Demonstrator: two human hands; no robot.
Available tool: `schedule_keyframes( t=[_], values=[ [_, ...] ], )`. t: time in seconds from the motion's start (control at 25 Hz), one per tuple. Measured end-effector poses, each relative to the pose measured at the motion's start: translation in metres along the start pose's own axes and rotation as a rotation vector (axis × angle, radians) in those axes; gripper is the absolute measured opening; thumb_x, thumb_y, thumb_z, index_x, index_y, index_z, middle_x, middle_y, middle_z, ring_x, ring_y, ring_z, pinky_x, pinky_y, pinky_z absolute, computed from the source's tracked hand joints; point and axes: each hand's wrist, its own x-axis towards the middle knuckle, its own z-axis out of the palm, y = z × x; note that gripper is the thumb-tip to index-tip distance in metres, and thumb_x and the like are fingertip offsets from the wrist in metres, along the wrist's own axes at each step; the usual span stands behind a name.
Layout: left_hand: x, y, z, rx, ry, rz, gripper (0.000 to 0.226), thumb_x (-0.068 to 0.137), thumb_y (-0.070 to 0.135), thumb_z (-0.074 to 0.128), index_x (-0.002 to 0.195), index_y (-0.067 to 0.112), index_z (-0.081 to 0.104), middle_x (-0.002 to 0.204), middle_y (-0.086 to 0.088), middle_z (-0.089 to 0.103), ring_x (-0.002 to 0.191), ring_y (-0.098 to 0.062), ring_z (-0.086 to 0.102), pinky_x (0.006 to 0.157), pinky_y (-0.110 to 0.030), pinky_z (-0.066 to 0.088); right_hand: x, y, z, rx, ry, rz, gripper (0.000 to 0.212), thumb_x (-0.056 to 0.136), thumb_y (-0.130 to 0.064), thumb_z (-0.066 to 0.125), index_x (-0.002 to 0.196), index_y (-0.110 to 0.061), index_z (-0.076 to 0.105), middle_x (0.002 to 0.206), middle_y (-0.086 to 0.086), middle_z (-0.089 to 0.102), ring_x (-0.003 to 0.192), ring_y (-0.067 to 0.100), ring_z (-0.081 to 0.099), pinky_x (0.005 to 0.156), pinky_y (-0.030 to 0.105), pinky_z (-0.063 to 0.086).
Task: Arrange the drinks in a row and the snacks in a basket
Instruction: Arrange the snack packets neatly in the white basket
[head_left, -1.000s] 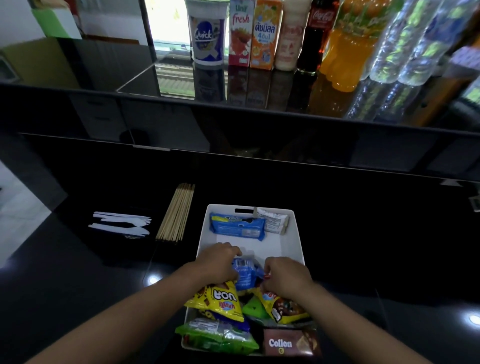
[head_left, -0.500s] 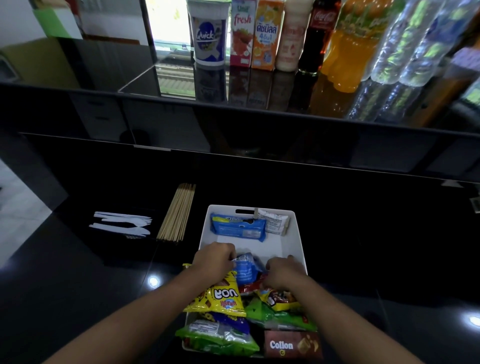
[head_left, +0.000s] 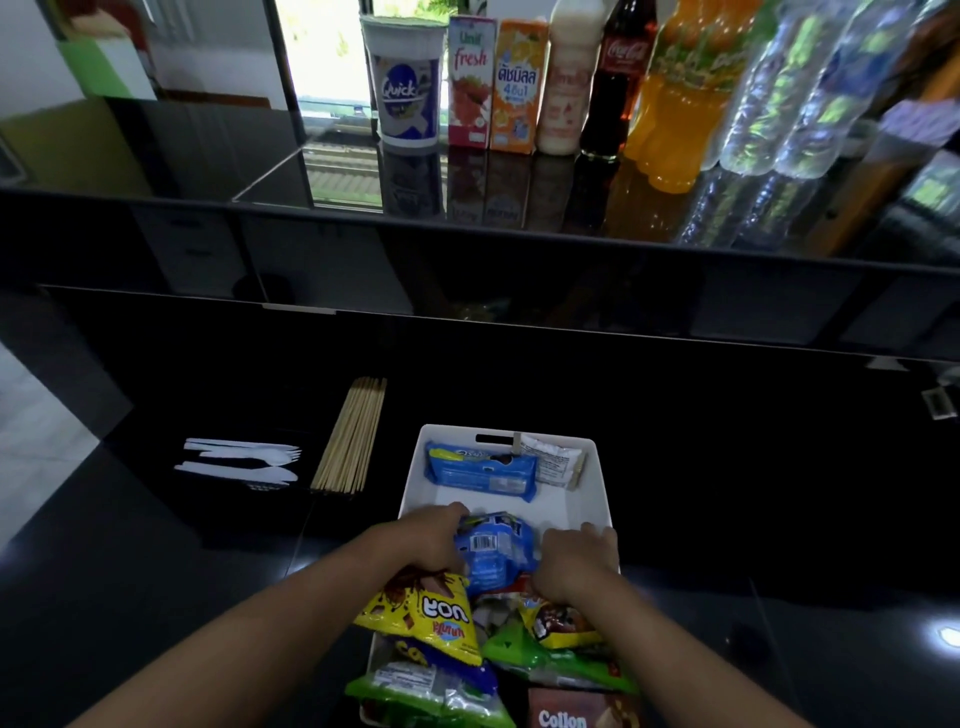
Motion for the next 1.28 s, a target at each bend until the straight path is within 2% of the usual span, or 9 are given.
schedule_keyframes(
  t=[0.2, 0.36, 0.48, 0.76, 0.88, 0.96, 1.08, 1.2, 1.28],
  values=[
    [-0.002, -0.002, -0.001, 0.215, 0.275, 0.106, 0.085, 0.067, 0.040, 0.078, 0.136, 0.025, 0.031, 0.137, -0.008, 0.036, 0.128, -0.030, 0.032, 0.104, -0.040, 0.035, -0.003, 0.013, -0.010, 0.145, 0.150, 0.044, 0.040, 0.085, -0.040, 0.057, 0.122, -0.025, 0.050, 0.123, 0.002, 0.060, 0.118, 0.028, 0.048, 0.089, 0.039, 0.036],
    [-0.002, -0.004, 0.000, 0.178, 0.213, 0.127, 0.078, 0.070, 0.029, 0.077, 0.132, 0.025, 0.031, 0.136, -0.010, 0.034, 0.127, -0.034, 0.035, 0.103, -0.044, 0.038, 0.003, 0.032, -0.025, 0.202, 0.244, 0.017, 0.034, 0.093, -0.027, 0.052, 0.126, -0.018, 0.049, 0.127, 0.007, 0.058, 0.120, 0.030, 0.045, 0.089, 0.035, 0.043],
    [-0.002, -0.006, -0.003, 0.248, 0.191, 0.140, 0.074, 0.074, 0.028, 0.075, 0.133, 0.025, 0.032, 0.134, -0.010, 0.045, 0.119, -0.032, 0.048, 0.094, -0.042, 0.045, 0.010, 0.030, -0.033, 0.135, 0.331, -0.051, 0.033, 0.094, -0.019, 0.051, 0.127, -0.020, 0.052, 0.126, 0.008, 0.060, 0.122, 0.031, 0.045, 0.090, 0.036, 0.045],
    [0.006, -0.005, -0.020, 0.610, 0.424, 0.225, 0.070, 0.078, 0.023, 0.069, 0.138, 0.018, 0.033, 0.135, -0.010, 0.044, 0.122, -0.031, 0.046, 0.099, -0.042, 0.038, 0.046, 0.025, -0.030, 0.064, 0.361, -0.126, 0.043, 0.094, -0.011, 0.047, 0.136, -0.022, 0.044, 0.133, 0.007, 0.055, 0.133, 0.029, 0.039, 0.100, 0.038, 0.041],
    [0.006, -0.001, -0.023, 0.644, 0.502, 0.248, 0.073, 0.045, 0.024, 0.086, 0.114, 0.019, 0.063, 0.106, -0.006, 0.065, 0.094, -0.026, 0.065, 0.078, -0.033, 0.052, 0.054, 0.032, -0.022, 0.088, 0.401, -0.146, 0.050, 0.090, -0.009, 0.049, 0.138, -0.020, 0.043, 0.135, 0.007, 0.053, 0.134, 0.026, 0.038, 0.102, 0.034, 0.039],
    [0.009, -0.002, -0.019, 0.643, 0.561, 0.279, 0.074, 0.025, 0.023, 0.088, 0.098, 0.021, 0.071, 0.089, -0.002, 0.069, 0.079, -0.023, 0.068, 0.065, -0.028, 0.054, 0.049, 0.035, -0.021, 0.115, 0.496, -0.178, 0.048, 0.082, -0.010, 0.061, 0.130, -0.017, 0.056, 0.124, 0.008, 0.062, 0.124, 0.028, 0.051, 0.096, 0.032, 0.046],
    [0.017, -0.004, -0.010, 0.628, 0.580, 0.294, 0.080, 0.025, 0.018, 0.085, 0.103, 0.018, 0.066, 0.091, -0.005, 0.068, 0.081, -0.026, 0.067, 0.066, -0.031, 0.054, 0.044, 0.037, -0.016, 0.112, 0.610, -0.210, 0.049, 0.044, -0.012, 0.092, 0.090, -0.016, 0.077, 0.083, 0.006, 0.073, 0.081, 0.027, 0.071, 0.063, 0.028, 0.058],
    [0.018, -0.003, -0.005, 0.601, 0.584, 0.273, 0.086, 0.028, 0.018, 0.083, 0.107, 0.016, 0.049, 0.094, -0.007, 0.067, 0.083, -0.028, 0.066, 0.068, -0.033, 0.055, 0.046, 0.036, -0.013, 0.126, 0.614, -0.232, 0.051, 0.039, -0.013, 0.095, 0.086, -0.017, 0.077, 0.079, 0.005, 0.073, 0.076, 0.026, 0.071, 0.062, 0.028, 0.058],
    [0.015, -0.004, -0.004, 0.570, 0.583, 0.260, 0.084, 0.030, 0.017, 0.084, 0.108, 0.016, 0.051, 0.097, -0.007, 0.066, 0.085, -0.028, 0.066, 0.071, -0.033, 0.055, 0.046, 0.036, -0.012, 0.120, 0.607, -0.230, 0.051, 0.039, -0.014, 0.095, 0.087, -0.016, 0.077, 0.080, 0.005, 0.073, 0.077, 0.026, 0.072, 0.064, 0.028, 0.058]
  ],
)
